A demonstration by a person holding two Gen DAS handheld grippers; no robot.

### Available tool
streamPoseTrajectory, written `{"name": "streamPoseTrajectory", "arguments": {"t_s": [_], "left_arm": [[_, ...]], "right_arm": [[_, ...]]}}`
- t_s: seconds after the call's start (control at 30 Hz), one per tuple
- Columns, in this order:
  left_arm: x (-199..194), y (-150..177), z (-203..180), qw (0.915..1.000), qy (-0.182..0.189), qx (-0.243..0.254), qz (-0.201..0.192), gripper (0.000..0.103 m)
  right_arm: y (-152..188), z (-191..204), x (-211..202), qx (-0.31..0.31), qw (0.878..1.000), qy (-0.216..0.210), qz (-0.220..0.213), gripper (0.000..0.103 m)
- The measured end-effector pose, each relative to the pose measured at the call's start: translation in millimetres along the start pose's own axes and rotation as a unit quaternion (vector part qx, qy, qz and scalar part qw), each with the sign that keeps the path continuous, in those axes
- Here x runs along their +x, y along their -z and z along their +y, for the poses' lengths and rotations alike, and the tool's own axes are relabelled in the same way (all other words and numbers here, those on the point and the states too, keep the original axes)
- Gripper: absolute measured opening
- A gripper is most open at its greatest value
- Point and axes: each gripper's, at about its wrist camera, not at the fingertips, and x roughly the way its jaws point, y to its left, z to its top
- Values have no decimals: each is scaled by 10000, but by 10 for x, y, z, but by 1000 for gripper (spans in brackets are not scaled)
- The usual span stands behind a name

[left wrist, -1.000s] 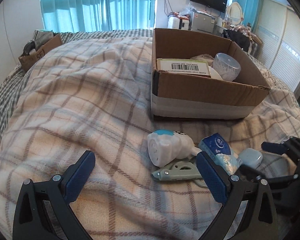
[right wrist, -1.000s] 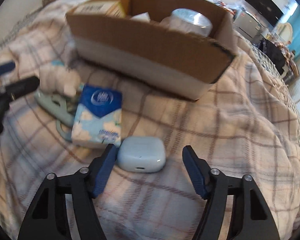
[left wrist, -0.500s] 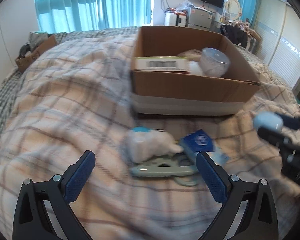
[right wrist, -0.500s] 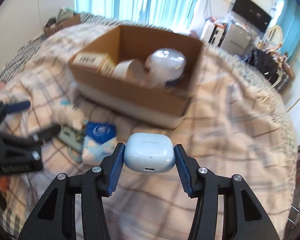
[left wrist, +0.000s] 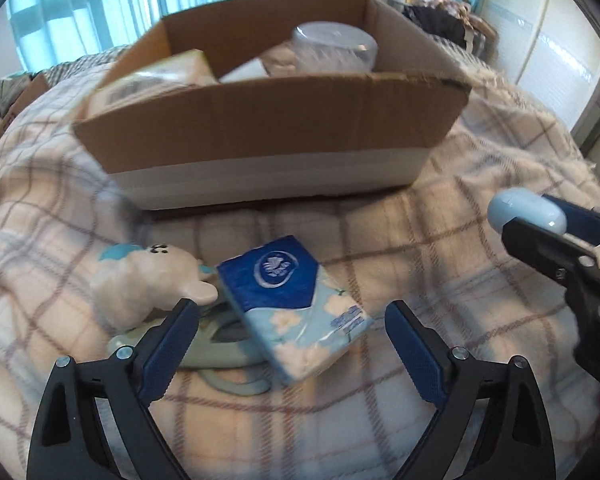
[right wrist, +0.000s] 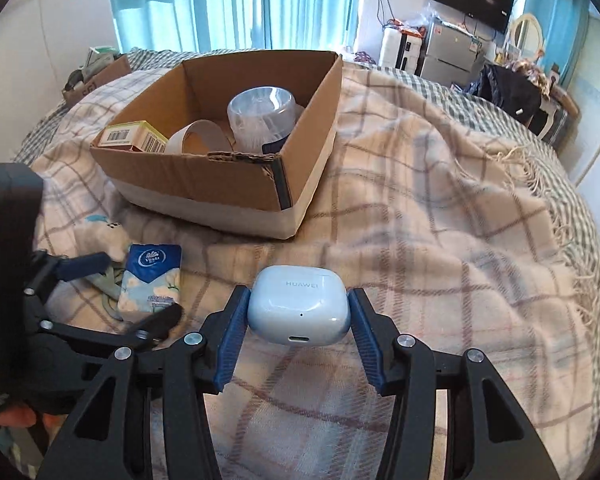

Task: Organize objects
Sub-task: 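Grasp the earbud case with the right tool while the left tool grasps the tissue pack, then drop the tissue pack and earbud case into the cardboard box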

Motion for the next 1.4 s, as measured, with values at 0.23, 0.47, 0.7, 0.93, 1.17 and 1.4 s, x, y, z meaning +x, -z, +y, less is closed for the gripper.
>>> {"name": "streamPoseTrajectory", "arguments": {"t_s": [0.23,0.47,0.7,0.93,1.17,1.4], "left_arm": [[149,44,-40,9998,-53,196,86,74],[-116,131,86,9994,307,79,-115,67],[-670,159,266,9960,567,59,-683,66],[-1238,-102,447,9874,808,-9,-1357,66],[-1644,-612,698,9765,720,47,-2029,66],[-1649,-1166,868,9721,847,5,-2187,66]], "right_arm": [[26,13,35,53,10000,-59,-9,50],[-2,87,-80,-122,9997,127,-197,50],[-143,242,-457,-200,9976,16,-659,50],[-357,410,-972,-345,9927,52,-1153,50],[-776,523,-1272,-484,9865,62,-1564,50],[-1355,572,-1215,-523,9822,0,-1802,50]]}}
